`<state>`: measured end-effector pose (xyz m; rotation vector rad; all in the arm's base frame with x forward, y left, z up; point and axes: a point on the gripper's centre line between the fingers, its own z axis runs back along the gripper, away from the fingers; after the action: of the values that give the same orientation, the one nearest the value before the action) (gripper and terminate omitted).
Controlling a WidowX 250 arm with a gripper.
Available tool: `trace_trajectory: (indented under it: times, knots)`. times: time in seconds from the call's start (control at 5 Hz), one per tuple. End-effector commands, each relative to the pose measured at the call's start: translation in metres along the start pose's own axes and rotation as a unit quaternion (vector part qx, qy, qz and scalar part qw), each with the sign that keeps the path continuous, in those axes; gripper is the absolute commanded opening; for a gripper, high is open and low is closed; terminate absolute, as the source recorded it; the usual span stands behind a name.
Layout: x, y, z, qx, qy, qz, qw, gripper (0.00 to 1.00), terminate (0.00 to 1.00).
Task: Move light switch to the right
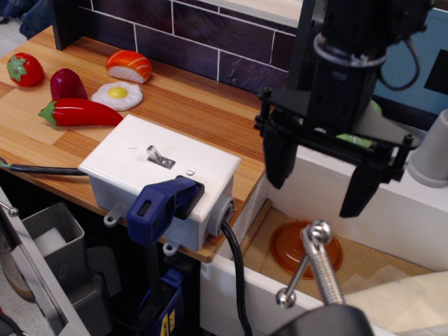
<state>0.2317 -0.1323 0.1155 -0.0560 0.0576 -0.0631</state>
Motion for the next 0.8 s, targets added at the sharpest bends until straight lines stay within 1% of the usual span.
trace_trajectory:
  times: [0.0,0.2,0.4,0.6]
  knots:
    - [0.016,0.058,0.029,-0.012,-0.015,0.010,0.9998,1.00,0.00]
    - [0.014,0.104,0.031,-0.008,-0.018,0.009,0.9998,1.00,0.00]
    - [0.006,0.137,0.027,0.002,-0.031,-0.005,0.9995,1.00,0.00]
    - [-0.003,0.156,0.013,0.021,-0.042,-0.028,0.9985,1.00,0.00]
